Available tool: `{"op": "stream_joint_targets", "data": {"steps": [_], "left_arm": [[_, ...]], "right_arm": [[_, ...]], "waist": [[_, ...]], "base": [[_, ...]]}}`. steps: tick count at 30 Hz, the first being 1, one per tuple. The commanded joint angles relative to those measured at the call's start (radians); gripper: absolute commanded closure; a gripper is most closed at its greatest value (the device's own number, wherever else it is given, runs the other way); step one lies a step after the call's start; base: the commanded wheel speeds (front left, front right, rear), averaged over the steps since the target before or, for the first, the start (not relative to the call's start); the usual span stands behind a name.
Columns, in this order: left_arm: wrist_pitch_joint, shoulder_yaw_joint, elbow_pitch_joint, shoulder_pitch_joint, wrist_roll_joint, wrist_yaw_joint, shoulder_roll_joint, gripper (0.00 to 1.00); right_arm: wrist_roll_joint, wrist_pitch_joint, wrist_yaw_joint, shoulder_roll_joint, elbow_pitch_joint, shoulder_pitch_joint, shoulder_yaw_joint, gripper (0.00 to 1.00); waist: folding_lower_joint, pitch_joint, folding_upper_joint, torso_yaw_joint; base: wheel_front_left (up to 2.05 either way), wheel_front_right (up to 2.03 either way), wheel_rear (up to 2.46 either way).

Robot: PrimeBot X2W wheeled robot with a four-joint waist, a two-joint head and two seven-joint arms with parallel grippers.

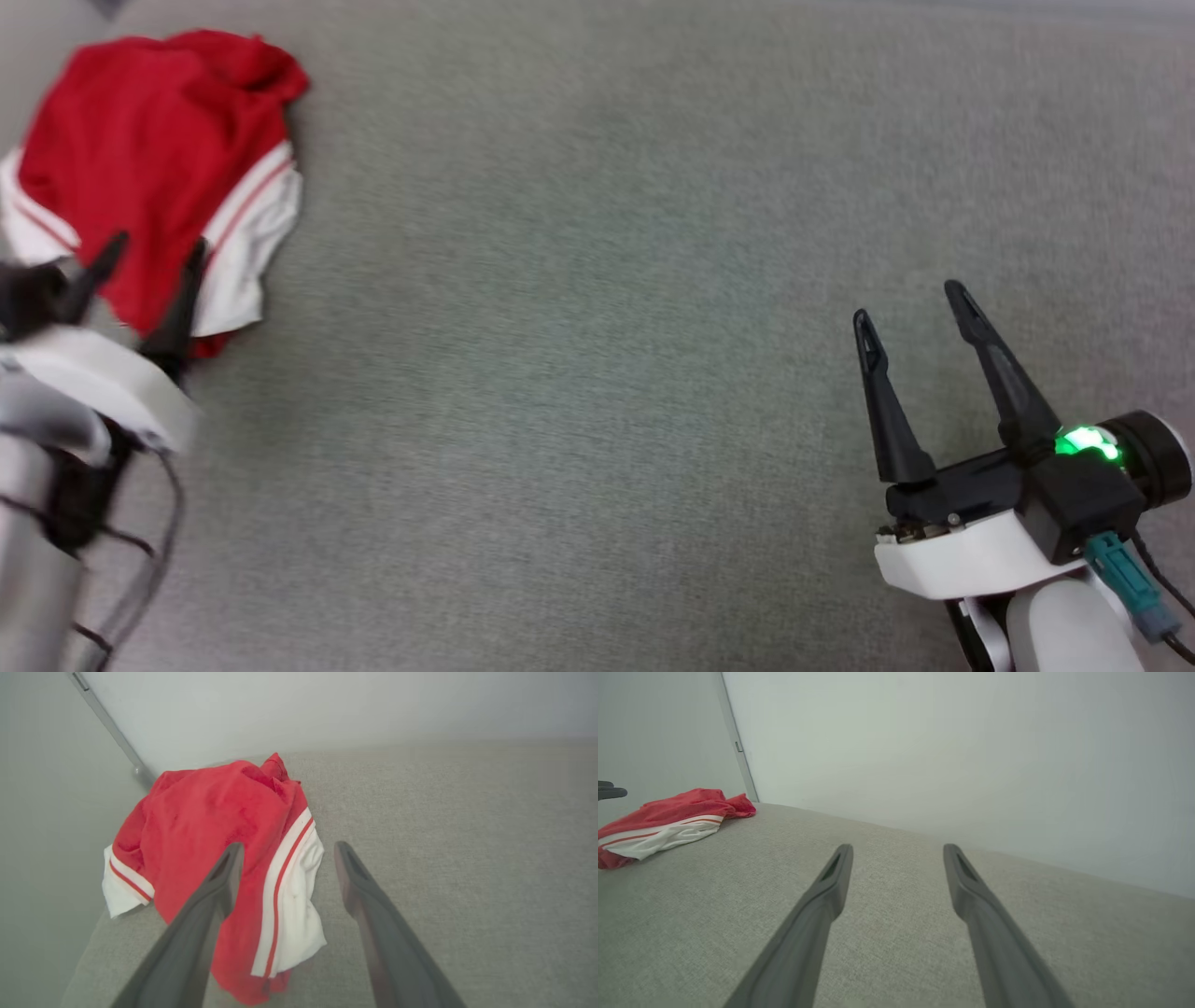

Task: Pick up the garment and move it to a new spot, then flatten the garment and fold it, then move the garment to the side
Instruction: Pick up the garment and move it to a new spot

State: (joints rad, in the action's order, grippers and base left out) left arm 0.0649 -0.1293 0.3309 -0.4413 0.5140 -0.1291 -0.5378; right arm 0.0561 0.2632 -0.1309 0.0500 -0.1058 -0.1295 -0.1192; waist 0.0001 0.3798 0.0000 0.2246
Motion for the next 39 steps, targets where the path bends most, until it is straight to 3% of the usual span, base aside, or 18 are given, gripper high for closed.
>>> {"op": "stream_joint_targets", "data": {"steps": [1, 7, 13, 17, 22, 23, 24, 25, 39], "left_arm": [[-0.049, -0.024, 0.018, -0.047, 0.039, 0.000, -0.056, 0.00], [-0.357, -0.145, 0.077, -0.199, 0.291, 0.000, -0.248, 0.00], [-0.643, -0.207, 0.115, -0.266, 0.496, 0.000, -0.365, 0.00], [-0.734, -0.243, 0.148, -0.274, 0.555, 0.000, -0.392, 0.00], [-0.817, -0.307, 0.156, -0.251, 0.605, 0.000, -0.385, 0.00], [-0.824, -0.315, 0.158, -0.247, 0.614, 0.000, -0.382, 0.51], [-0.827, -0.322, 0.160, -0.245, 0.622, 0.000, -0.380, 0.85], [-0.830, -0.327, 0.160, -0.242, 0.632, 0.000, -0.377, 1.00], [-0.723, -0.326, 0.017, -0.189, 0.776, -0.002, -0.405, 1.00]], "right_arm": [[0.008, 0.002, 0.000, 0.000, -0.009, -0.019, 0.001, 0.00], [0.014, 0.002, 0.000, 0.000, -0.019, -0.042, -0.013, 0.00], [0.003, 0.002, 0.000, 0.000, -0.031, -0.062, -0.025, 0.00], [-0.002, 0.002, 0.000, 0.000, -0.035, -0.062, -0.025, 0.00], [-0.013, 0.002, 0.000, 0.000, -0.037, -0.066, -0.019, 0.00], [-0.012, 0.002, 0.000, 0.000, -0.034, -0.068, -0.018, 0.00], [-0.013, 0.002, 0.000, 0.000, -0.031, -0.070, -0.018, 0.00], [-0.016, 0.002, 0.000, 0.000, -0.027, -0.072, -0.020, 0.00], [-0.058, 0.002, 0.000, 0.000, 0.019, -0.047, -0.027, 0.00]], "waist": [[-0.0001, 0.086, 0.0000, -0.064], [-0.0001, 0.167, 0.0000, -0.104], [-0.0001, 0.224, 0.0000, -0.141], [-0.0001, 0.248, 0.0000, -0.160], [-0.0001, 0.260, 0.0000, -0.169], [-0.0001, 0.260, 0.0000, -0.169], [-0.0001, 0.258, 0.0000, -0.169], [-0.0001, 0.254, 0.0000, -0.169], [-0.0001, 0.083, 0.0000, -0.187]], "base": [[0.00, 0.00, 0.00], [0.00, 0.00, 0.00], [0.00, 0.00, 0.00], [0.00, 0.00, 0.00], [0.00, 0.00, 0.00], [0.00, 0.00, 0.00], [0.00, 0.00, 0.00], [0.00, 0.00, 0.00], [0.00, 0.00, 0.00]]}}
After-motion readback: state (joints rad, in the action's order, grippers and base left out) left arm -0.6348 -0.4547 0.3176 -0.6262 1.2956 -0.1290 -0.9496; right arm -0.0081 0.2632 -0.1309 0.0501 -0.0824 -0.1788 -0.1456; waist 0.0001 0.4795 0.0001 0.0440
